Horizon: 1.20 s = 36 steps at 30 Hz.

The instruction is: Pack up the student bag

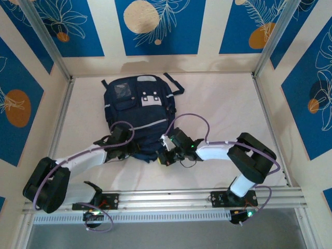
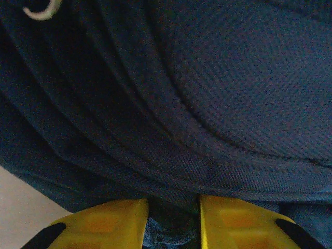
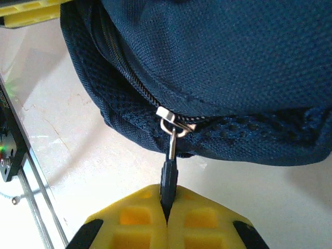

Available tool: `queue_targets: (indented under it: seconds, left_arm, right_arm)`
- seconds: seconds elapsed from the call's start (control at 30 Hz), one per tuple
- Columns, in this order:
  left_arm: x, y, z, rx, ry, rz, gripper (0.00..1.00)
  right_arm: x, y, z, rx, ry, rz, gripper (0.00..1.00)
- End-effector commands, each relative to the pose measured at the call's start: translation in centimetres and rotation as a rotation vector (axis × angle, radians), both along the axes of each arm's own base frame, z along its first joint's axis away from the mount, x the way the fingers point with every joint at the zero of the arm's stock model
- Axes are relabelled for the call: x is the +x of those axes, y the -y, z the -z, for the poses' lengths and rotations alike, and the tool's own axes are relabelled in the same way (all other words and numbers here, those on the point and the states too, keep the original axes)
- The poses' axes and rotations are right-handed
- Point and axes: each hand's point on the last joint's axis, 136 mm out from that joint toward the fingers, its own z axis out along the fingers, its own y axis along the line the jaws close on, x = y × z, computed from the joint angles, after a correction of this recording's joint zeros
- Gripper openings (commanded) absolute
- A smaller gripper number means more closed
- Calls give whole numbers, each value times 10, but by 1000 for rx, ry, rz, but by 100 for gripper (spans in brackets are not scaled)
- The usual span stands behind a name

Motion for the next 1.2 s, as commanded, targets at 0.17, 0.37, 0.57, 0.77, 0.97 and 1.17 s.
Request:
queue_targets:
  seconds: [0.17, 0.37, 0.57, 0.77, 0.97, 1.17]
  left_arm:
    - [-35, -37, 20, 219, -70, 73, 30]
    - [-35, -33, 12, 259, -49, 115, 31]
    - [-13, -31, -11, 257, -2, 37, 47]
    - [5, -43, -36, 284, -30, -72, 52]
    - [-9, -59, -73, 255, 38, -133, 61]
    - [-34, -55, -63, 94, 19, -189, 58]
  right_arm:
    - [-73, -11, 8, -62, -146, -190, 0]
    - [-91, -30, -4, -20, -147, -274, 0]
    - [-92, -49, -7, 2, -144, -308, 0]
    - [-65, -81, -16, 42, -101, -260, 0]
    - [-35, -101, -10, 49, -117, -182, 0]
    - [-24, -103, -10, 82, -134, -136, 0]
